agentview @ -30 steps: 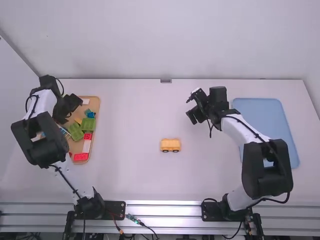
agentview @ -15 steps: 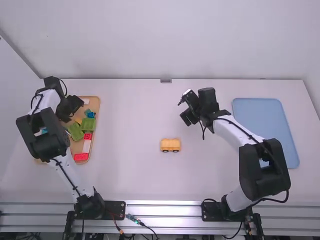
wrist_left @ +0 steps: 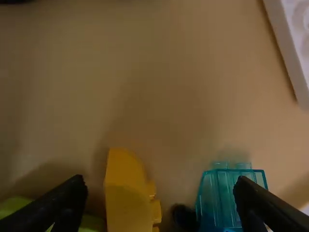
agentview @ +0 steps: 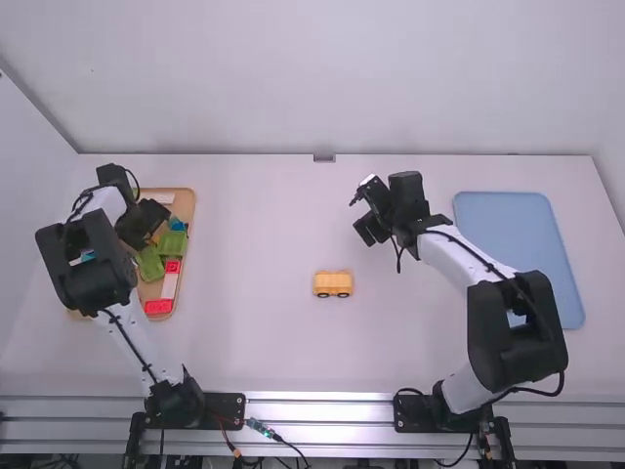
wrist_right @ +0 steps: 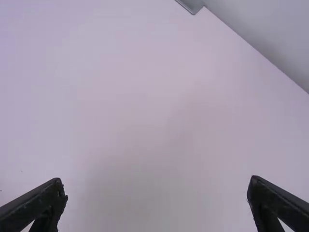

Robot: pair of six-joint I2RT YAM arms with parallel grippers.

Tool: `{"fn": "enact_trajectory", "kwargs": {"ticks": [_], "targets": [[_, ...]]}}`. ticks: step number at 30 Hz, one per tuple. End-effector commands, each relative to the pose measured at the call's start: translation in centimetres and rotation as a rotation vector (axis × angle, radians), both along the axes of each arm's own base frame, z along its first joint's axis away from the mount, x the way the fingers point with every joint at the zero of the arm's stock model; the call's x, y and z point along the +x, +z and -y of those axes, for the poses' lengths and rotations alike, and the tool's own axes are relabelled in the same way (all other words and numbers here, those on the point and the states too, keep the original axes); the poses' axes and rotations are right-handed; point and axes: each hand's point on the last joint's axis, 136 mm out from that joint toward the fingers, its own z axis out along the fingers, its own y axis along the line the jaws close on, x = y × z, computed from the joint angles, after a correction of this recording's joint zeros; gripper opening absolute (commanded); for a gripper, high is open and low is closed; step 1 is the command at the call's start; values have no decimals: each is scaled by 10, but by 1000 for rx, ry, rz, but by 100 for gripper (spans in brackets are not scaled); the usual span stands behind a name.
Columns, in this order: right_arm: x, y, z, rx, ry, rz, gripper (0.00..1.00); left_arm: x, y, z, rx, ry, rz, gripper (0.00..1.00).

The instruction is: Assemble lego blocks to make yellow taxi

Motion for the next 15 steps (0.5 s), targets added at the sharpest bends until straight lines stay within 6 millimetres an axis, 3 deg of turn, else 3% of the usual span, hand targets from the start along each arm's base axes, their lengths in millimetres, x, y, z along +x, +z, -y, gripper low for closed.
{"fn": "enact_trajectory", "kwargs": {"ticks": [1, 6, 15], "targets": [[1, 15, 2, 10, -12, 32, 99, -5, -7, 8, -18, -1, -37, 80], [1, 15, 1, 10, -10, 33, 99, -19, -6, 13, -50, 46, -97, 80], [1, 14, 2, 9, -10, 29, 99, -23, -7, 14, -57, 96, -113, 77]]}}
